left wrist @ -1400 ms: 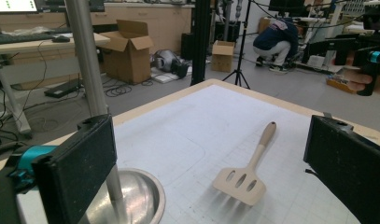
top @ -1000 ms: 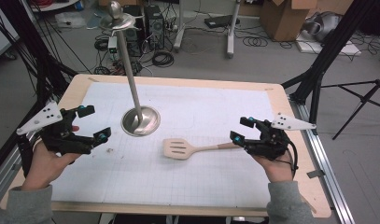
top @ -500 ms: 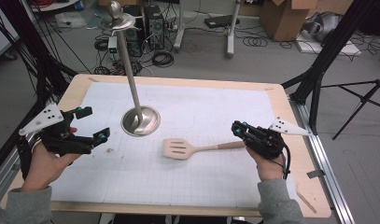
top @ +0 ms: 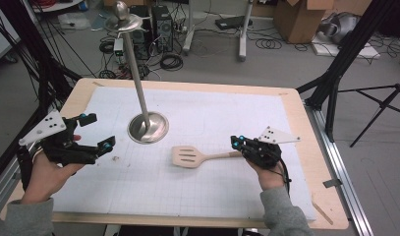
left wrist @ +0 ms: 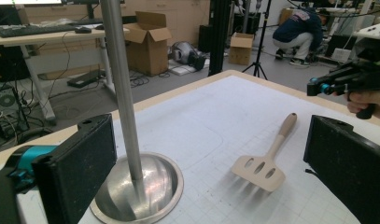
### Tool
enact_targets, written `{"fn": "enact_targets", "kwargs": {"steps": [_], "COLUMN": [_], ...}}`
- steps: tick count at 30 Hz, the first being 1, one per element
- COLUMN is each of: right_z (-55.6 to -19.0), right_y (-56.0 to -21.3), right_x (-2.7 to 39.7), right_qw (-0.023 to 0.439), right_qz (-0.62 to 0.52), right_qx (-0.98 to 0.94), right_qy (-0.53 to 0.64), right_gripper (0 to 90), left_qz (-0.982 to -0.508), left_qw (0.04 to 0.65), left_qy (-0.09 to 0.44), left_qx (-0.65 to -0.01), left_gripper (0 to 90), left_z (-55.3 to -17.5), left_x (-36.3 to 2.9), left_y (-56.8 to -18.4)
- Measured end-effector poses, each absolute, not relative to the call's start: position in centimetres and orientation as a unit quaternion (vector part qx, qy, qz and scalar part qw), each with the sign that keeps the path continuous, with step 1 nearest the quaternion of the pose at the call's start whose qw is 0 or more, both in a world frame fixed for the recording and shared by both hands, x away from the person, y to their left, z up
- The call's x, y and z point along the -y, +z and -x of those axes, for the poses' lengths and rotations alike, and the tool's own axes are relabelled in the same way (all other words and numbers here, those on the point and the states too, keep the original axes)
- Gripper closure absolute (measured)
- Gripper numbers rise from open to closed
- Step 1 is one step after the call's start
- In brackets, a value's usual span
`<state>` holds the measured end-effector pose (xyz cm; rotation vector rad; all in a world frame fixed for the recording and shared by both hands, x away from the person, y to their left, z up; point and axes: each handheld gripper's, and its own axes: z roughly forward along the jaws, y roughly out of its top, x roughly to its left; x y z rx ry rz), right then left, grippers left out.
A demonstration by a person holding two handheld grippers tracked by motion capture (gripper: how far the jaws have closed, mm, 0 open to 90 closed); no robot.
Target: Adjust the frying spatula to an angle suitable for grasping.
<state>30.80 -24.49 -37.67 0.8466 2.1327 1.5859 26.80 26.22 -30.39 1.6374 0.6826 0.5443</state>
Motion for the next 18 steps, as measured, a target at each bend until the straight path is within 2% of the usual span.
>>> {"fn": "enact_targets", "kwargs": {"steps": [5, 9, 18], "right_z": [-31.4, -31.9, -32.9], "right_y": [-38.7, -39.4, -40.8], "right_x": [24.1, 23.7, 22.8], "right_qw": [0.167, 0.14, 0.132], "right_qz": [-0.292, -0.277, -0.267], "right_qx": [-0.765, -0.783, -0.806], "right_qy": [0.549, 0.54, 0.511], "right_gripper": [89.3, 89.4, 89.4], "left_qz": [-0.703, -0.702, -0.706], "left_qw": [0.6, 0.6, 0.593], "left_qy": [0.238, 0.239, 0.238], "left_qx": [-0.298, -0.3, -0.306], "left_gripper": [2.9, 2.9, 2.9], "left_z": [-26.6, -26.5, -26.5], "left_x": [-26.8, -26.8, -27.0], "left_y": [-30.4, -30.6, -31.0]}}
